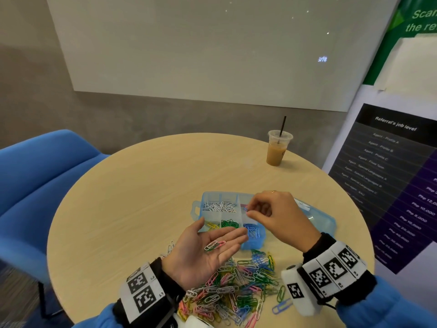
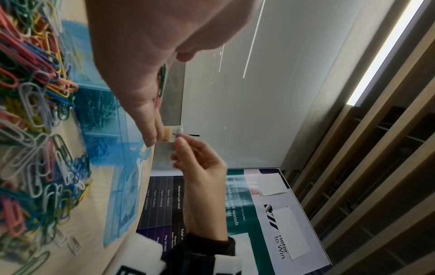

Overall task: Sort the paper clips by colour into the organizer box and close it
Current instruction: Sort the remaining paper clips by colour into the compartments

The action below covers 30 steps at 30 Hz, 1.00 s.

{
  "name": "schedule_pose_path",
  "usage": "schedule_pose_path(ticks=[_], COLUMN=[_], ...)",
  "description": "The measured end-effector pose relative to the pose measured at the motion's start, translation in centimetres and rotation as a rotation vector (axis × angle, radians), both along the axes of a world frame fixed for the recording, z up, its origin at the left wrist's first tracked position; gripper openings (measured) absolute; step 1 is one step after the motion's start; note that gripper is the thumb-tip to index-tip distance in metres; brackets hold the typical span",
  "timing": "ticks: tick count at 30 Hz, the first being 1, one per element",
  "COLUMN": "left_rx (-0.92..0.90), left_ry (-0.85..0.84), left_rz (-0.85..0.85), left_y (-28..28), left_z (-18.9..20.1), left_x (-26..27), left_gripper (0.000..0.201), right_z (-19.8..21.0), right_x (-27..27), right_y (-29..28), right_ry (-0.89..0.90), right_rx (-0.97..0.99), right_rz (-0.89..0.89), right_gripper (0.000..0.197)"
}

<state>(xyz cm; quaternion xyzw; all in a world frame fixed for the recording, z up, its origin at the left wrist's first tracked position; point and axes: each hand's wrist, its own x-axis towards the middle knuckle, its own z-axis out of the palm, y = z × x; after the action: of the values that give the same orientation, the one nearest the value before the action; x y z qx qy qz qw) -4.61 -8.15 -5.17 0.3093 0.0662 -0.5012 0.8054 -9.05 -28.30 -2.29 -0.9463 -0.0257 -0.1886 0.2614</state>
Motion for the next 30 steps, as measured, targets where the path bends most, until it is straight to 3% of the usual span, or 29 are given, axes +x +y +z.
schedule_pose_path(ticks=[3,8,11,14,18,24,30], left_rx=[0.008,-0.023,-0.084,-0.115,-0.063,0.0,0.101], left_ry=[-0.013,-0.016,0.038,0.062,-0.028,-0.116,-0.249], left_rz=[-0.001,-0.018,-0.024,-0.019,-0.039,-0.043,-0.047], left_y=[-0.1,-0.3,-0.4,-0.5,-0.5,-0.7,-0.8], left_z=[-0.1,-0.1,-0.1,-0.1,0.0,-0.1,-0.5], left_x=[-0.1,-0.5,-0.7,-0.7,-0.5,-0.5,-0.2], left_gripper=[0.07,0.071,0.069,0.068,0.069,0.064,0.032], right_z=[-0.9,-1.1,-1.5,-1.6,-1.4,-1.5,-1.2], right_x=[-0.4,-1.3,-0.9,-0.6,-0.6,-0.1,-0.1], right_y=[-0.4,2.7,4.1,4.3,3.9,3.2,3.0], right_ry=[0.053,0.054,0.048,0.06,0.105,0.25,0.291], right_rx=[-0.06,-0.024,-0.063,-0.017,0.138,0.392,0.609], right_rz=[-0.013,0.363,0.447,0.405,0.229,0.088,0.029], right_gripper=[0.009,0.017,0.014,0.008,0.005,0.01,0.016])
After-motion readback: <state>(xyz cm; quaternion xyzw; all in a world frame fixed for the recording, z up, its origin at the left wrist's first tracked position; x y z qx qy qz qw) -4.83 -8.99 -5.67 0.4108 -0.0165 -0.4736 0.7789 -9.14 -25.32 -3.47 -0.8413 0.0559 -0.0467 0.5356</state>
